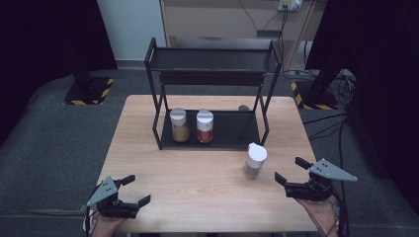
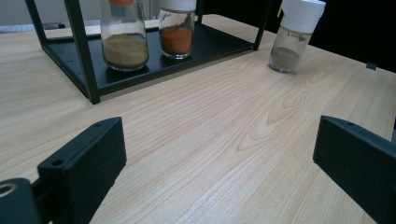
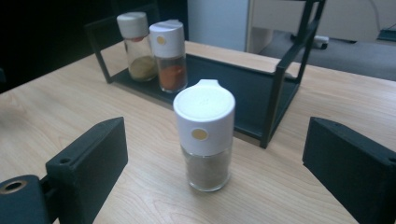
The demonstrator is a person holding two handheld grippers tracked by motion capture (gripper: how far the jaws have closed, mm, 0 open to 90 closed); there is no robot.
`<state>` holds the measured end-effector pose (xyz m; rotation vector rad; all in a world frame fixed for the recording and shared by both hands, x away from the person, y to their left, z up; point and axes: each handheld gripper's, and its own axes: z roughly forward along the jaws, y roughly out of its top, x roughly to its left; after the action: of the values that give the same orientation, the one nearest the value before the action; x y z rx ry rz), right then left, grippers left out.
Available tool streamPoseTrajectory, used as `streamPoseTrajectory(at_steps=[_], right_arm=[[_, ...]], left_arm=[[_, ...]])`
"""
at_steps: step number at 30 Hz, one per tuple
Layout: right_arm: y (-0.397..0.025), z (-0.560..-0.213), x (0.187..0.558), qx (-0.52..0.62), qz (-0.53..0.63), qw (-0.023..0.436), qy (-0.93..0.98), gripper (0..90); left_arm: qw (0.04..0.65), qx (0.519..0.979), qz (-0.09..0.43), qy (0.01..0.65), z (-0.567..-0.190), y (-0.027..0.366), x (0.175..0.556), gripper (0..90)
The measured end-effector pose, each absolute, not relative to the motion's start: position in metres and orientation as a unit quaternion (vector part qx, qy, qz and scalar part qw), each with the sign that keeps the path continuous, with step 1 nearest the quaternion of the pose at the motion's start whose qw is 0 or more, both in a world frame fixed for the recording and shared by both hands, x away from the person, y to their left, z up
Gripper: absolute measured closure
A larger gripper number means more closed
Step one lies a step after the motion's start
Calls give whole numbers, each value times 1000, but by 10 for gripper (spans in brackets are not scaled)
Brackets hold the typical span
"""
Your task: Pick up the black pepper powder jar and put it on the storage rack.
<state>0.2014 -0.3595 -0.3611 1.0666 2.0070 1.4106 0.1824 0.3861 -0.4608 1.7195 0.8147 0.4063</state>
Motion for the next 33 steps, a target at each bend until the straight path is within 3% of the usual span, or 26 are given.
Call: streamPoseTrajectory(at_steps=[15,33], right_arm=[[-329,-347,244,379,496,206,754,69],[-299,-354,281,387,462,194,774,75]], left_arm=[[563,730,173,346,-461,386,181,17],[559,735,175,343,-459,383,181,17]])
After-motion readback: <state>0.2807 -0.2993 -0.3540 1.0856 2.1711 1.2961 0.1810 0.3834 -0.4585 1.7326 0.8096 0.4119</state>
